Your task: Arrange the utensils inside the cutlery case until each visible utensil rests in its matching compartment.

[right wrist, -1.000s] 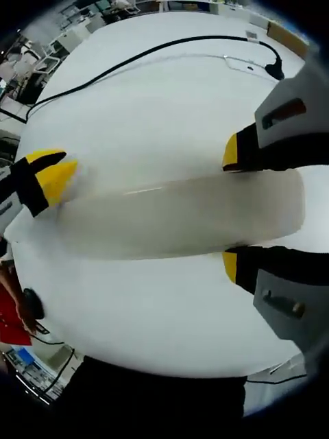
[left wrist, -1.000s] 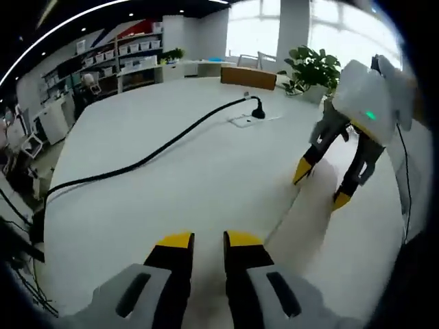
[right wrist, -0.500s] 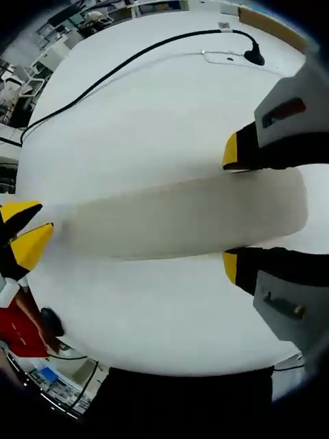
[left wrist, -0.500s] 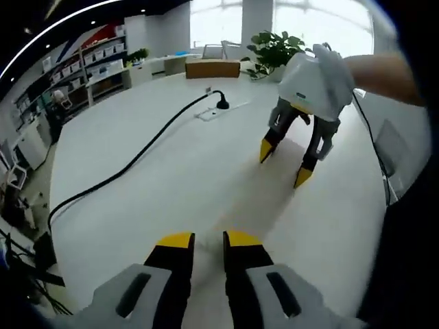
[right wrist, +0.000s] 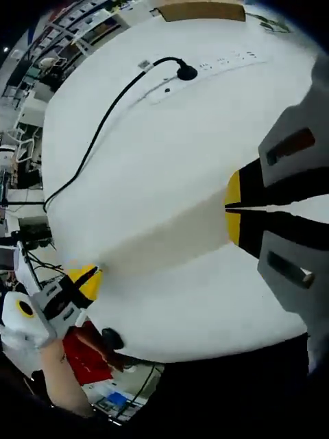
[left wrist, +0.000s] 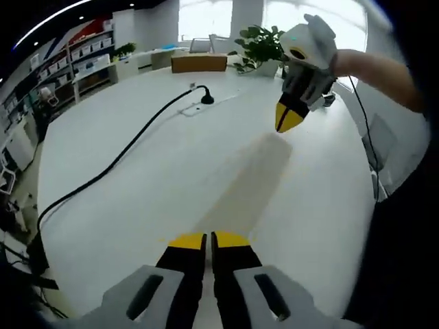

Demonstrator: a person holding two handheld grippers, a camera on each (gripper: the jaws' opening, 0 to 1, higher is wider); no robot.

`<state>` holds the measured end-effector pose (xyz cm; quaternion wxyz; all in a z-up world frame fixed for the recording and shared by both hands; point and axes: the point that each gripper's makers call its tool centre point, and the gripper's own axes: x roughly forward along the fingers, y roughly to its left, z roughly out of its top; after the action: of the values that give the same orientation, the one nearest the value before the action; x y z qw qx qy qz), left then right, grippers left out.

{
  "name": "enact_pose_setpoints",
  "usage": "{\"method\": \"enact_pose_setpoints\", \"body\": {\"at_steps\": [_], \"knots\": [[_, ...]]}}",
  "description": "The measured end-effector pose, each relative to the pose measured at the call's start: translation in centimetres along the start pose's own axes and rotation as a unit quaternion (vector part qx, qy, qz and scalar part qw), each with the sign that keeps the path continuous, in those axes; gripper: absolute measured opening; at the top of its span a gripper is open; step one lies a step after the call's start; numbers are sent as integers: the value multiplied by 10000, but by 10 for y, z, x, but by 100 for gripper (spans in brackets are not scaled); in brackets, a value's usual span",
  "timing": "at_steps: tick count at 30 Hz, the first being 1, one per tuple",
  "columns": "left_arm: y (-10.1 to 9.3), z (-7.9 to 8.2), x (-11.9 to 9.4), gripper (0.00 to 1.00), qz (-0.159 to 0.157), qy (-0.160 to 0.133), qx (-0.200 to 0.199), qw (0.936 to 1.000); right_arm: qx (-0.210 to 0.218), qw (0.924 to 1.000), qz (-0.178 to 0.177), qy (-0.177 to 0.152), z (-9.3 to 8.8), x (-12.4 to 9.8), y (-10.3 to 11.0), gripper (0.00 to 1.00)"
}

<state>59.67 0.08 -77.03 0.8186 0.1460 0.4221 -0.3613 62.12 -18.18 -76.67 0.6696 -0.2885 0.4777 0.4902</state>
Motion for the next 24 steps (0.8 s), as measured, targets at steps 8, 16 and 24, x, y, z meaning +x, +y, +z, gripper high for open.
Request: {"method": "enact_pose_setpoints", "body": {"at_steps": [8,16,24], "knots": [[-2,-6,15,0,82,463,299,9984,-87,9974,-59,707,-15,18,8,0],[-5,-5,21,0,34,771,290,9966,-94,9938,-205,1092,-21,21,4,0],[-5,-6,22,0,112,1021,474,9936,20,9915,-131,1294,-24,22,5,0]]}}
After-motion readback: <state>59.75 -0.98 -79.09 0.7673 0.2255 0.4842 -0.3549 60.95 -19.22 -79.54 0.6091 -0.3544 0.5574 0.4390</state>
